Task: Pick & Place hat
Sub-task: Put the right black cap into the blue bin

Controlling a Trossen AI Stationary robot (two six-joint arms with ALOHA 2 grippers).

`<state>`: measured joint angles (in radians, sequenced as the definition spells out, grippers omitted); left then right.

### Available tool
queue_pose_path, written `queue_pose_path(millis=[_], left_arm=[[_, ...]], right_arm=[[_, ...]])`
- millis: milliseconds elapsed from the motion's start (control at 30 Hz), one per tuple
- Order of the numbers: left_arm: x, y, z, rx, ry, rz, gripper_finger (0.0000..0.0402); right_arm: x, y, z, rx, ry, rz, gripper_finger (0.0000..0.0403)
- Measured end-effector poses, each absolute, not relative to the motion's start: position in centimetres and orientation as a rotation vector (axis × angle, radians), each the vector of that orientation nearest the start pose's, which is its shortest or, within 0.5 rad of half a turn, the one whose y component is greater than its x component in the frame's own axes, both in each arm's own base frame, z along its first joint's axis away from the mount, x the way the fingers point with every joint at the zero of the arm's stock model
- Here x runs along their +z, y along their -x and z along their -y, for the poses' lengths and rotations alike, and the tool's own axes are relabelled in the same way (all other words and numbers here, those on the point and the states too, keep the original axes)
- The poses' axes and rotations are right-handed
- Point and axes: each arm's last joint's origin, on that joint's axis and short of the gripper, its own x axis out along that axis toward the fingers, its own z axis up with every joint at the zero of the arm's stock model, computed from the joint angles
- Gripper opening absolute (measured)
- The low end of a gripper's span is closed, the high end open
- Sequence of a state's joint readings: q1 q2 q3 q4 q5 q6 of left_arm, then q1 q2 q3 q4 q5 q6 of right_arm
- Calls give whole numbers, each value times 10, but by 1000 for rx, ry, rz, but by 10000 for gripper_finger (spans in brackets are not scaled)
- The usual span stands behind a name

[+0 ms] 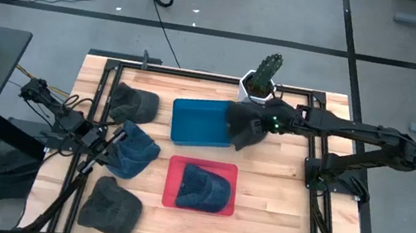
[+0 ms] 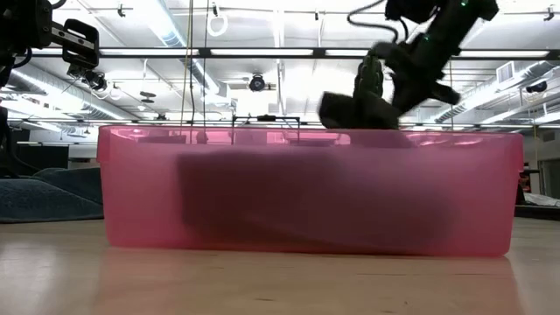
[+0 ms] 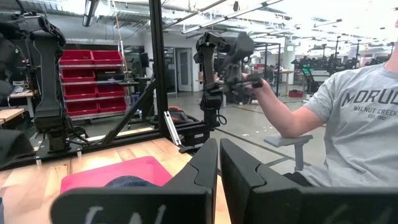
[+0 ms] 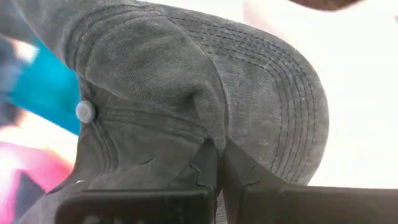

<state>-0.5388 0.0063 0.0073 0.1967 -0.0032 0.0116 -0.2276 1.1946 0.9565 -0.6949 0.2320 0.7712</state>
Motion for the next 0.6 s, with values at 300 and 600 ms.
queue_pose_path(millis=[300,600], left_arm=[[184,-82,49,-533,43,196,21],[184,-82,49,-533,43,196,21]], right_arm=[[283,-248,62,-596,-659,-556,0],[285,-257,64,-541,-676,-500,0]])
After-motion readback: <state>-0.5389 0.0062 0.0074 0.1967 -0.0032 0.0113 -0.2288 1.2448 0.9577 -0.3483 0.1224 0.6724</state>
